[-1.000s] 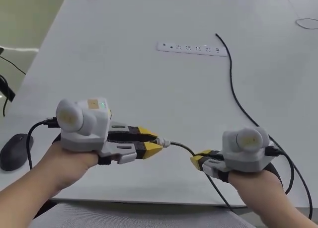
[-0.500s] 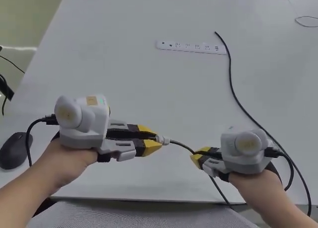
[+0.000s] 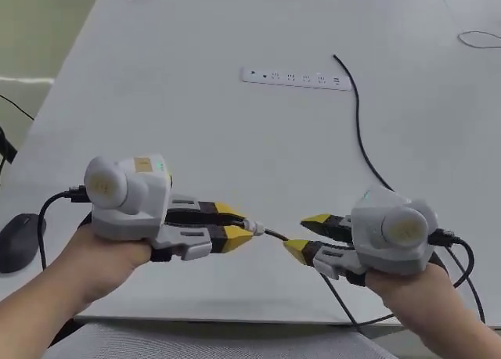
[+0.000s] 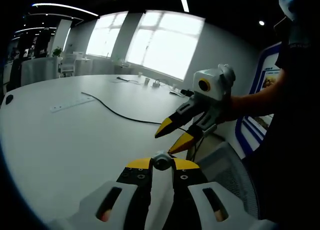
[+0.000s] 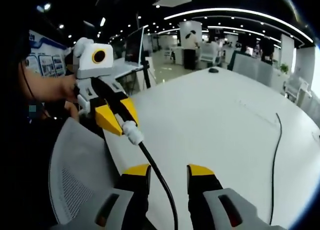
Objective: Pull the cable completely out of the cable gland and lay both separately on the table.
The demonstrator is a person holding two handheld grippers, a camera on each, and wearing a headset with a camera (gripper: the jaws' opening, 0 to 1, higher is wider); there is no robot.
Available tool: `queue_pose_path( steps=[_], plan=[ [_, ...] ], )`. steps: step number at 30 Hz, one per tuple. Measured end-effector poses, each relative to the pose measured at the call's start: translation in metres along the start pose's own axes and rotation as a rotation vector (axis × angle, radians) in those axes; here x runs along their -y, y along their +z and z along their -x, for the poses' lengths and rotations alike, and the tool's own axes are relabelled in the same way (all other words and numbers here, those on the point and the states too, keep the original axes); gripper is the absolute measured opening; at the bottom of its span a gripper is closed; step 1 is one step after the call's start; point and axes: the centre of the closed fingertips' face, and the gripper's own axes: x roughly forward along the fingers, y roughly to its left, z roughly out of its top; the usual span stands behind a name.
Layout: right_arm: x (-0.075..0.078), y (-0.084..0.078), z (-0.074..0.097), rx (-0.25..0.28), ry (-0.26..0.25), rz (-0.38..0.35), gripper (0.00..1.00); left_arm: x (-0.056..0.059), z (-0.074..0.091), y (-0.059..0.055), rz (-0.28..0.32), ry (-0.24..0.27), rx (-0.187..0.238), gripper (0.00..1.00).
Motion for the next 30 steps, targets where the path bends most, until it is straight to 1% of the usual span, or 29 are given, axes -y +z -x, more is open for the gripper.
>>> queue_pose_path(
  steps=[3, 4, 6, 8, 10, 11, 12, 13, 15, 16, 17, 20, 22, 26, 30],
  plan=[
    [-0.007, 0.012, 0.0, 0.004, 0.025, 0.089, 0.27, 0.001, 0.0, 0.0, -0.002, -0.002, -0.003, 0.15],
    [-0.01, 0.014, -0.001, -0.005, 0.03, 0.136, 0.27, 0.001, 0.0, 0.0, -0.001, -0.002, -0.003, 0.15],
    [-0.016, 0.01, -0.005, -0.036, 0.05, 0.21, 0.27, 0.0, 0.0, -0.001, 0.0, -0.002, -0.004, 0.15],
    [-0.02, 0.01, -0.009, -0.04, 0.042, 0.279, 0.24, 0.0, 0.0, -0.001, -0.001, -0.001, -0.007, 0.15],
    [-0.026, 0.007, -0.012, -0.053, 0.061, 0.27, 0.23, -0.001, 0.001, -0.001, 0.002, 0.0, -0.007, 0.15],
    [-0.028, 0.006, -0.014, -0.06, 0.063, 0.277, 0.22, -0.001, 0.001, -0.002, 0.001, 0.0, -0.009, 0.15],
    [-0.029, 0.005, -0.016, -0.069, 0.062, 0.299, 0.2, -0.001, 0.001, -0.002, 0.0, 0.0, -0.008, 0.15],
    [-0.028, 0.004, -0.017, -0.078, 0.057, 0.319, 0.17, -0.001, 0.001, -0.001, 0.0, 0.0, -0.008, 0.15],
    [-0.029, 0.006, -0.019, -0.075, 0.056, 0.33, 0.1, -0.001, 0.0, -0.001, 0.0, 0.0, -0.008, 0.15],
    [-0.03, 0.007, -0.02, -0.074, 0.06, 0.33, 0.09, -0.001, 0.0, -0.001, -0.001, 0.001, -0.008, 0.15],
    [-0.031, 0.007, -0.022, -0.074, 0.072, 0.329, 0.1, -0.001, 0.0, -0.001, -0.001, 0.001, -0.008, 0.15],
    [-0.033, 0.004, -0.024, -0.089, 0.081, 0.35, 0.1, -0.001, 0.0, -0.001, 0.001, 0.001, -0.006, 0.15],
    [-0.033, 0.004, -0.024, -0.086, 0.085, 0.35, 0.09, -0.001, 0.0, -0.001, 0.003, 0.002, -0.005, 0.15],
    [-0.033, 0.004, -0.025, -0.085, 0.092, 0.337, 0.01, -0.002, 0.0, 0.0, 0.005, 0.011, 0.0, 0.15],
    [-0.034, 0.003, -0.026, -0.085, 0.095, 0.344, 0.01, -0.001, -0.001, -0.001, 0.007, 0.012, -0.001, 0.15]
  ],
)
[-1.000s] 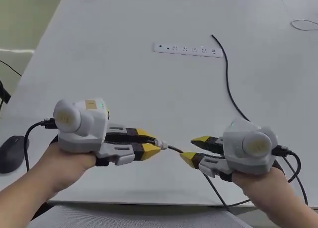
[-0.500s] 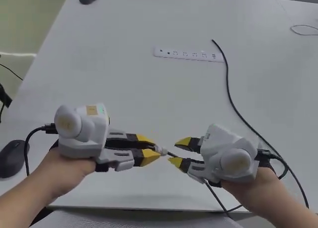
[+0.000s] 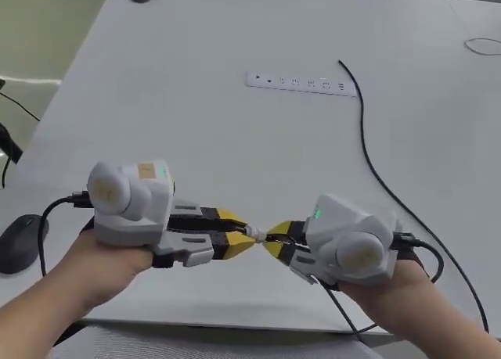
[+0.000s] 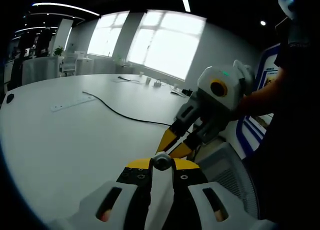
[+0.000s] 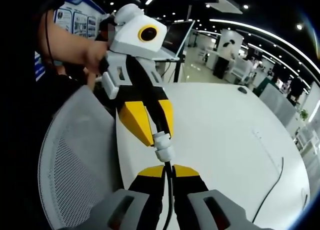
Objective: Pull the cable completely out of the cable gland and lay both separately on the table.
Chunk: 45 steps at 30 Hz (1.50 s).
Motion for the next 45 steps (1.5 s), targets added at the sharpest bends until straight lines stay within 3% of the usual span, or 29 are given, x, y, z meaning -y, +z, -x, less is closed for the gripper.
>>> queue_pose_path(
  steps=[5, 14, 29, 37, 45],
  plan=[
    [0.002, 0.0, 0.0, 0.005, -0.017, 0.014, 0.0, 0.0, -0.001, 0.002, 0.008, 0.003, 0.005, 0.15],
    [0.008, -0.008, 0.002, -0.011, -0.026, -0.023, 0.0, -0.002, 0.0, 0.005, 0.02, 0.016, 0.022, 0.15],
    [0.023, -0.053, 0.012, -0.097, -0.06, -0.218, 0.0, -0.001, 0.002, 0.014, 0.026, 0.037, 0.047, 0.15],
    [0.027, -0.059, 0.019, -0.087, -0.079, -0.275, 0.0, 0.003, 0.001, 0.009, 0.022, 0.038, 0.037, 0.15],
    [0.029, -0.059, 0.022, -0.096, -0.092, -0.276, 0.0, 0.005, 0.0, 0.002, 0.016, 0.041, 0.03, 0.15]
  ],
)
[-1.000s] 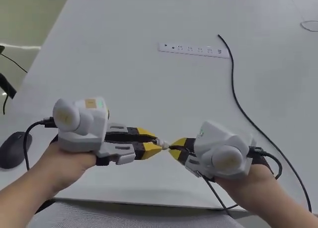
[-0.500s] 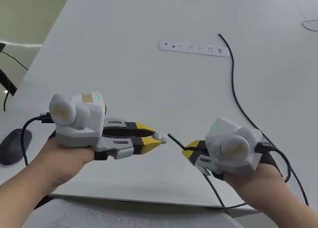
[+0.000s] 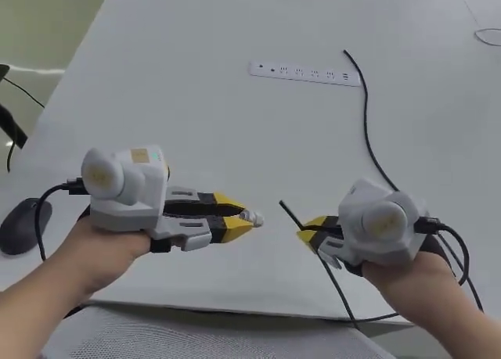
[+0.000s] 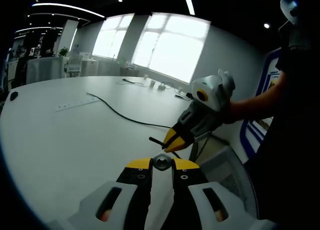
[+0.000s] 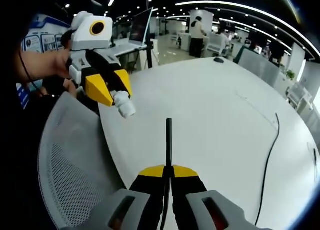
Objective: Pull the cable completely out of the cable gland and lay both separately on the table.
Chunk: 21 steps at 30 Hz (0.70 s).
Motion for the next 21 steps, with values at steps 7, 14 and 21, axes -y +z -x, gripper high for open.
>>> queue_pose_path(
  steps=[7, 14, 21],
  plan=[
    [0.007, 0.004, 0.004, 0.002, -0.024, -0.004, 0.0, 0.0, 0.002, -0.009, -0.003, 0.009, 0.007, 0.15],
    [0.018, 0.02, 0.004, 0.012, -0.04, -0.01, 0.0, -0.003, 0.004, -0.019, 0.003, 0.012, 0.005, 0.15],
    [0.019, 0.035, -0.002, 0.009, -0.033, 0.008, 0.0, -0.012, 0.007, -0.024, 0.011, 0.013, 0.012, 0.15]
  ],
)
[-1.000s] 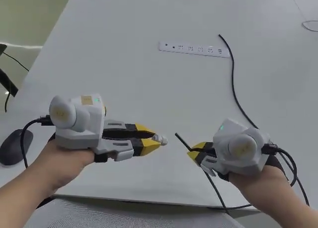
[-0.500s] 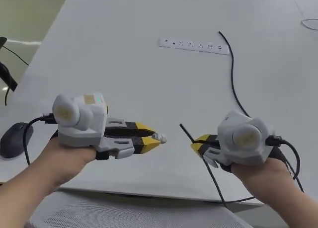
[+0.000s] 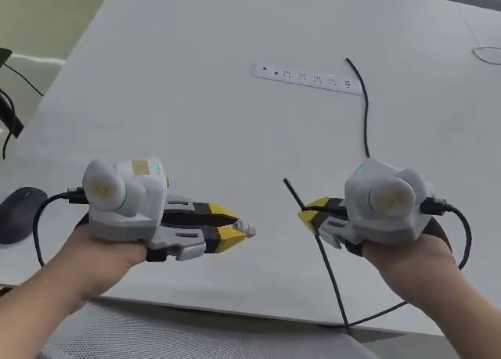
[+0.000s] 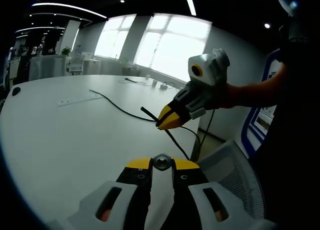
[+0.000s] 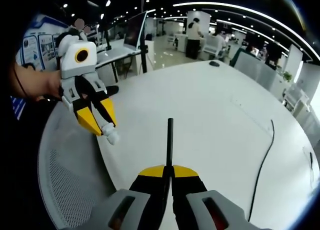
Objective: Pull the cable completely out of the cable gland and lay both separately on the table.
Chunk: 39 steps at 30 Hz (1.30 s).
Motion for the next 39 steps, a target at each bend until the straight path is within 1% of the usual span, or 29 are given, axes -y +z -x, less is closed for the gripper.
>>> queue_pose_path(
  steps=[3, 8, 10, 11, 13, 19, 21, 22, 24, 28, 31, 34, 37, 39],
  plan=[
    [0.002, 0.007, -0.003, -0.003, 0.003, 0.01, 0.0, -0.003, 0.002, -0.004, 0.018, -0.001, -0.003, 0.15],
    [0.005, 0.018, -0.011, 0.002, -0.002, 0.017, 0.0, -0.007, 0.007, -0.012, 0.012, 0.001, -0.016, 0.15],
    [0.007, 0.022, -0.014, 0.005, -0.002, 0.007, 0.0, -0.008, 0.008, -0.015, 0.021, -0.002, -0.022, 0.15],
    [0.007, 0.025, -0.016, 0.004, 0.002, -0.005, 0.0, -0.009, 0.01, -0.015, 0.032, -0.005, -0.016, 0.15],
    [0.009, 0.03, -0.02, 0.008, -0.002, -0.005, 0.0, -0.011, 0.012, -0.016, 0.033, -0.005, -0.01, 0.15],
    [0.012, 0.038, -0.032, -0.015, -0.006, 0.031, 0.0, -0.015, 0.015, -0.02, 0.048, -0.011, -0.005, 0.15],
    [0.012, 0.042, -0.038, -0.017, -0.003, 0.055, 0.0, -0.017, 0.016, -0.022, 0.051, -0.013, 0.002, 0.15],
    [0.012, 0.043, -0.043, -0.026, -0.004, 0.068, 0.0, -0.018, 0.016, -0.023, 0.052, -0.013, 0.001, 0.15],
    [0.013, 0.045, -0.048, -0.032, -0.004, 0.079, 0.0, -0.02, 0.017, -0.026, 0.053, -0.009, -0.003, 0.15],
    [0.014, 0.054, -0.059, -0.031, -0.005, 0.097, 0.0, -0.021, 0.021, -0.031, 0.055, -0.005, -0.004, 0.15],
    [0.015, 0.063, -0.069, -0.021, -0.002, 0.102, 0.0, -0.026, 0.024, -0.037, 0.056, 0.004, -0.008, 0.15],
    [0.015, 0.069, -0.077, -0.015, 0.0, 0.114, 0.0, -0.027, 0.027, -0.041, 0.066, 0.007, -0.011, 0.15],
    [0.012, 0.078, -0.089, -0.014, 0.012, 0.115, 0.0, -0.03, 0.03, -0.05, 0.074, 0.014, -0.025, 0.15],
    [0.011, 0.081, -0.097, -0.017, 0.023, 0.122, 0.0, -0.032, 0.033, -0.053, 0.079, 0.021, -0.024, 0.15]
  ],
)
